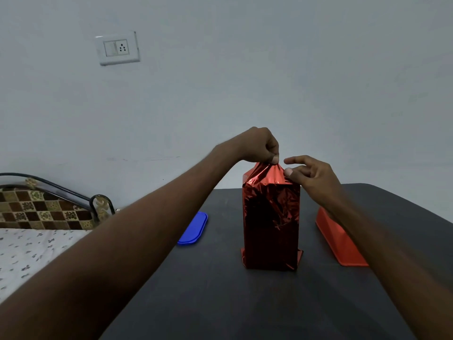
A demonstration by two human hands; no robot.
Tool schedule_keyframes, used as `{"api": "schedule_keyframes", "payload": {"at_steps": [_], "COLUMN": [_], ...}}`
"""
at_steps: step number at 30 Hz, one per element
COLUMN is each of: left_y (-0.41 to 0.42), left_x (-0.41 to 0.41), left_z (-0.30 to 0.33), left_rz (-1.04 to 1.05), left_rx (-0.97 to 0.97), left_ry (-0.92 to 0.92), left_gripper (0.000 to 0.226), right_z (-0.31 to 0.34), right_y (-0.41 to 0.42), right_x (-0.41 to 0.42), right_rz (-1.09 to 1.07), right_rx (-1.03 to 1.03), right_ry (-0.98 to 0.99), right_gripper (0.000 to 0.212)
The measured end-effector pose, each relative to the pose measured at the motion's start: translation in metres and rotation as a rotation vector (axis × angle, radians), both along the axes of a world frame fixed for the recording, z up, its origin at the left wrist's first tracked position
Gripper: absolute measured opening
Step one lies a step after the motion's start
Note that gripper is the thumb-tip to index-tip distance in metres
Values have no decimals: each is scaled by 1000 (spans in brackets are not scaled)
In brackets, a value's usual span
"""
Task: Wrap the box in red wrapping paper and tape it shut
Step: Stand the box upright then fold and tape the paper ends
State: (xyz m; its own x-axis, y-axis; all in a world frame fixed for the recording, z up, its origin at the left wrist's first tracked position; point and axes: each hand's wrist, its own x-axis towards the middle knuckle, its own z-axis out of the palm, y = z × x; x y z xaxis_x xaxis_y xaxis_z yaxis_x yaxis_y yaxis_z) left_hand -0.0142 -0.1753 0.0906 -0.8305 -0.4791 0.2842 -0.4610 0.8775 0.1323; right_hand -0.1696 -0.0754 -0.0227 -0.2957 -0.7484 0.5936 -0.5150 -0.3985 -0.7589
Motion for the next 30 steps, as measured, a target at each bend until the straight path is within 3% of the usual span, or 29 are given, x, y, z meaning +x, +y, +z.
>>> {"api": "schedule_keyframes", "payload": {"at_steps": [12,17,21,25,30], "left_y": [-3,0,0,-2,-2], "left_x": [-5,11,30,40,39], "left_z": [-3,-13,-26,-39,-48], "left_rz": [19,70,249,270,230], "left_rx": [-20,117,298,493,472], "left_ry": [-23,210,327,379,458], "left_gripper": [10,23,43,29,17], "right_z": [4,6,7,6,7], "right_y": [-11,-12,-14,-16,-16], "right_x": [7,9,10,9,8], "right_rz": [-79,-73,-67,-54,-67], "right_rx": [-52,-44,-32,-21,-21], "right_ry": [-18,-37,-61,-65,-53], "right_gripper": [13,11,12,16,15]}}
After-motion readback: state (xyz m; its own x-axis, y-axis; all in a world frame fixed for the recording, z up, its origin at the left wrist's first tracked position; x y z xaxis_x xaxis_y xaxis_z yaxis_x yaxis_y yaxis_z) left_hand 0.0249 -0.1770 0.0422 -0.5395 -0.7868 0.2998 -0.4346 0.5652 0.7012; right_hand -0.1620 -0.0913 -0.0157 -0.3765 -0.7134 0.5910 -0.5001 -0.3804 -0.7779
